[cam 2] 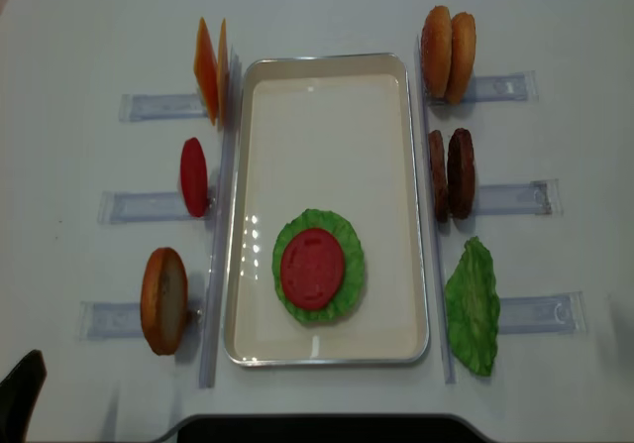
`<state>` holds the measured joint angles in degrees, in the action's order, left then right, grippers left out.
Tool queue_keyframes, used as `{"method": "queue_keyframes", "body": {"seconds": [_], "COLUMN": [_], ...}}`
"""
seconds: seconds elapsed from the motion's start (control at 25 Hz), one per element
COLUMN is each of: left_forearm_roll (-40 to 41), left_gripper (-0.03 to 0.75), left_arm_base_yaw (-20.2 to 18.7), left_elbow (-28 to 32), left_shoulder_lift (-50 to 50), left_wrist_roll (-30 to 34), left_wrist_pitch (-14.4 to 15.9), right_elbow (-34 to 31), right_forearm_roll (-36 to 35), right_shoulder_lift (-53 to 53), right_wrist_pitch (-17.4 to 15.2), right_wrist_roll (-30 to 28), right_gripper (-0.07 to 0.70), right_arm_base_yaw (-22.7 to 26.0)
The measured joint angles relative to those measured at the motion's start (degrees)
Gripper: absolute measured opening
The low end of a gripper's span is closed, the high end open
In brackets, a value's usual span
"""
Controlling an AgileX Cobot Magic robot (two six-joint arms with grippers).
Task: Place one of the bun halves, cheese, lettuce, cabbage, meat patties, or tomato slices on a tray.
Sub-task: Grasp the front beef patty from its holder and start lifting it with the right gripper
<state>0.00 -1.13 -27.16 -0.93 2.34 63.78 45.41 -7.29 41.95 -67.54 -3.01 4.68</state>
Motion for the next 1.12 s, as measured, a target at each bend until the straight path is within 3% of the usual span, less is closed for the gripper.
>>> {"method": "queue_keyframes", "body": {"seconds": [0.16, 0.36, 0.68, 0.84, 1.12], "left_forearm_roll": [0.0, 0.0, 0.0, 0.0, 0.0], "left_gripper": [0.692, 0.692, 0.692, 0.692, 0.692], "left_arm_base_yaw": [0.0, 0.0, 0.0, 0.0, 0.0], "left_elbow": [0.0, 0.0, 0.0, 0.0, 0.0], "left_shoulder_lift": [0.0, 0.0, 0.0, 0.0, 0.0], "left_wrist_roll": [0.0, 0.0, 0.0, 0.0, 0.0], "left_wrist_pitch": [0.0, 0.0, 0.0, 0.0, 0.0], "right_elbow": [4.29, 5.3, 8.44, 9.74, 15.73], "right_forearm_roll": [0.0, 0.0, 0.0, 0.0, 0.0], "right_shoulder_lift": [8.75, 11.66, 12.05, 14.2, 23.92], "right_wrist_pitch": [0.17, 0.79, 7.12, 6.63, 1.98], "right_wrist_roll": [0.0, 0.35, 0.17, 0.16, 0.64], "right_gripper": [0.486, 0.486, 0.48, 0.468, 0.465], "right_arm_base_yaw": [0.0, 0.0, 0.0, 0.0, 0.0]}}
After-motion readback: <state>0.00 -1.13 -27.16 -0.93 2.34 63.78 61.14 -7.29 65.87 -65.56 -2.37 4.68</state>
